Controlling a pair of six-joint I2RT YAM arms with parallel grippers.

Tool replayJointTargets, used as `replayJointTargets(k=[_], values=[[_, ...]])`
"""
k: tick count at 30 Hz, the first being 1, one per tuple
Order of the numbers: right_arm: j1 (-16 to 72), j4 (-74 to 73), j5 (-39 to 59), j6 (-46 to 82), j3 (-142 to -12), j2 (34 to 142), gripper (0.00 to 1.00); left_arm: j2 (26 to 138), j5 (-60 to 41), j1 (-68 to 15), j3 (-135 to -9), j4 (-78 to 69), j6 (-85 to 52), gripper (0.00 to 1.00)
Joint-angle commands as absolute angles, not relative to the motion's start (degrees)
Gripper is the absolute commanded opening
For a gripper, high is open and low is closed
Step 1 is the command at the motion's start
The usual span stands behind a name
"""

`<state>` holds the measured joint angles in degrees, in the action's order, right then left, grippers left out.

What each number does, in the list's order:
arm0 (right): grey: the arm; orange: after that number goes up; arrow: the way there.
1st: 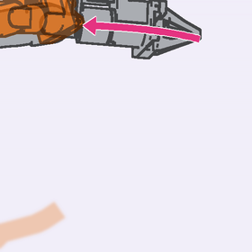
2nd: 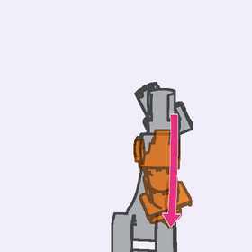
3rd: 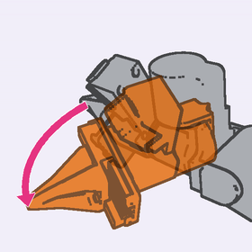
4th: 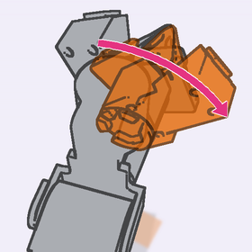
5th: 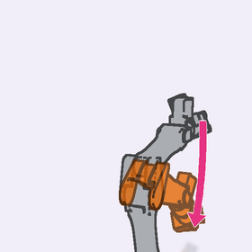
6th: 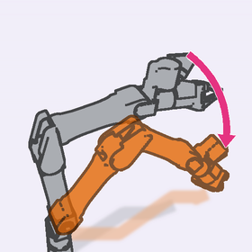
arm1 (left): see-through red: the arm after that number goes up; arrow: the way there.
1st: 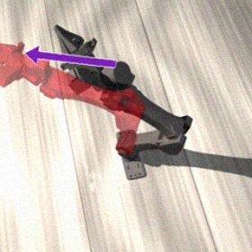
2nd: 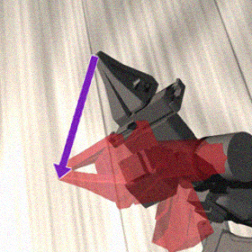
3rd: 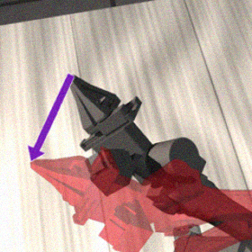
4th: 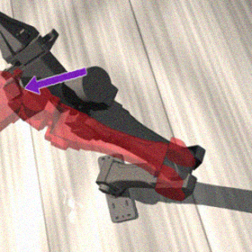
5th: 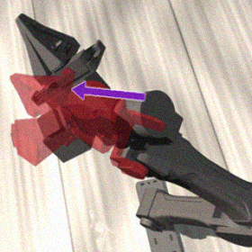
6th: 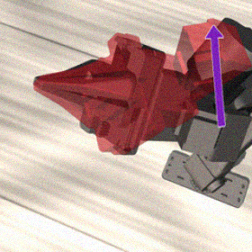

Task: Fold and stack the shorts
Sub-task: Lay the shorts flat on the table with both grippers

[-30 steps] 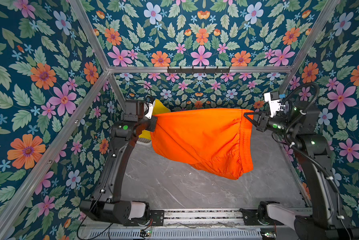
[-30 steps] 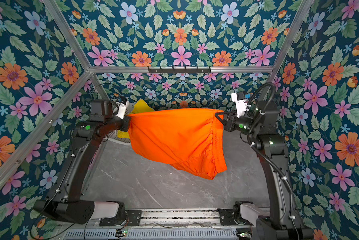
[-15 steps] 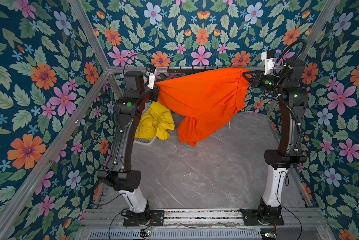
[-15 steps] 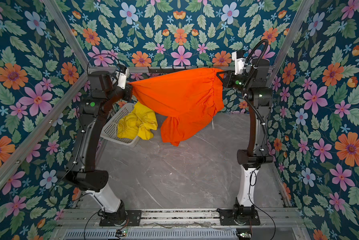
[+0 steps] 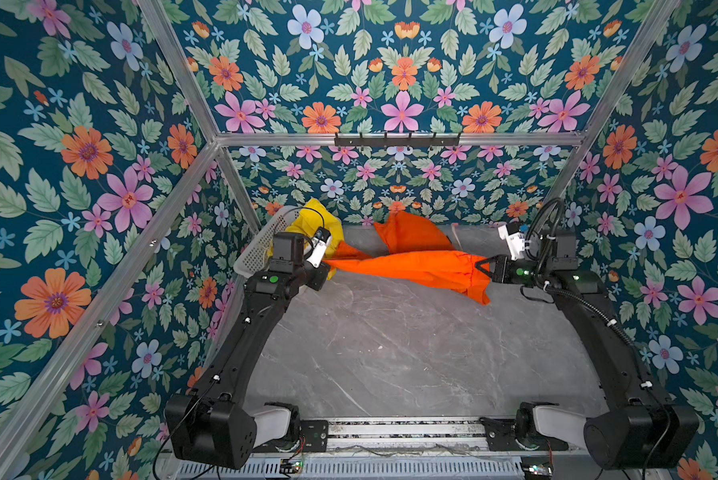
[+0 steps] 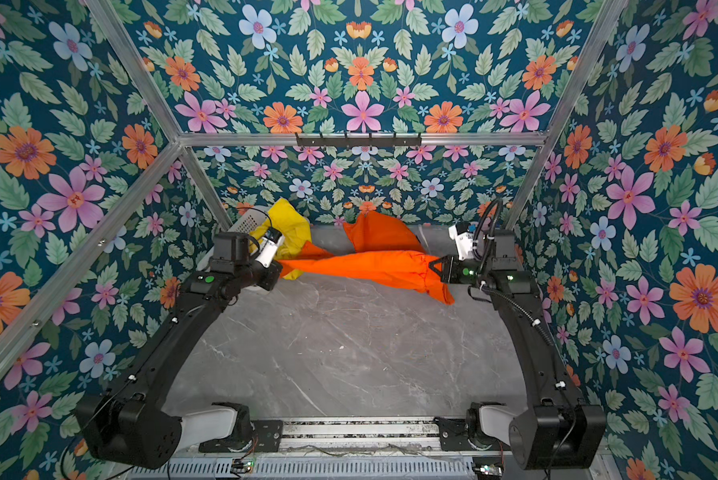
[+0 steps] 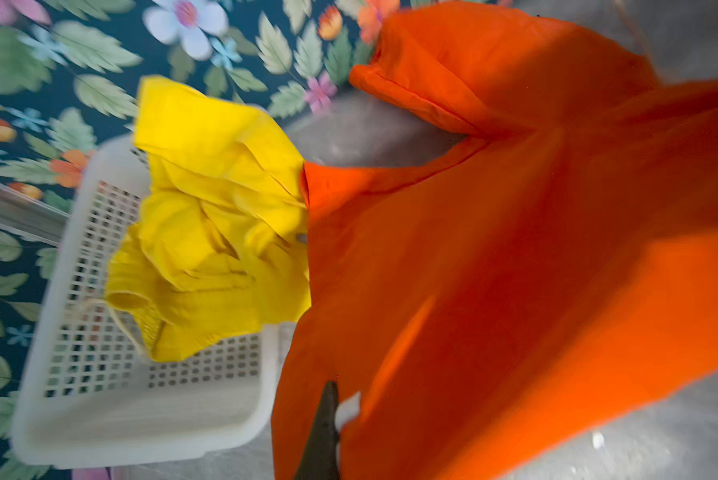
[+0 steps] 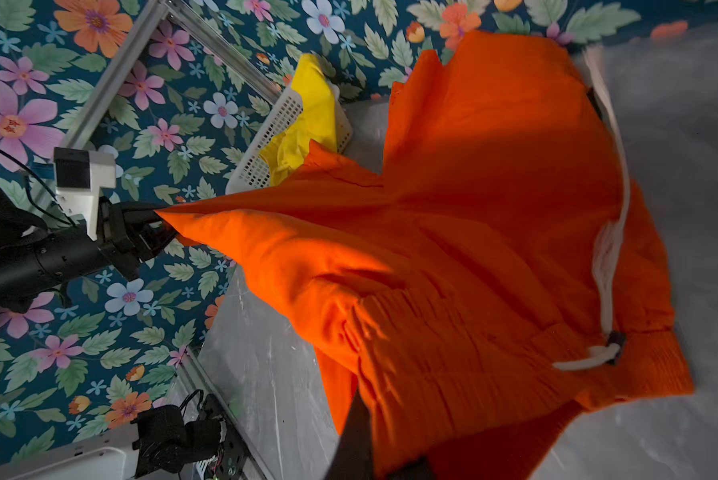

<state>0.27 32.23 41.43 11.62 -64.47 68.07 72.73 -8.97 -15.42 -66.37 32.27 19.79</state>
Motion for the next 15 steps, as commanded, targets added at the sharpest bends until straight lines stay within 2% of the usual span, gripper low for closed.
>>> replayJointTargets(k=[1, 8, 15], values=[[0.3, 31.5, 42.5, 14.7, -57.3, 65.0, 0.0, 73.0, -2.4, -18.5, -63.8, 36.3, 22.4, 0.0], [0.4, 31.9, 44.7, 24.3, -43.7, 57.2, 0.0, 74.7, 3.3, -21.7, -60.0, 40.1, 21.8, 0.0], [1.5, 39.6, 45.5, 29.9, -38.0, 56.1, 0.04, 75.9, 9.6, -27.1, -54.8, 43.6, 21.8, 0.0]])
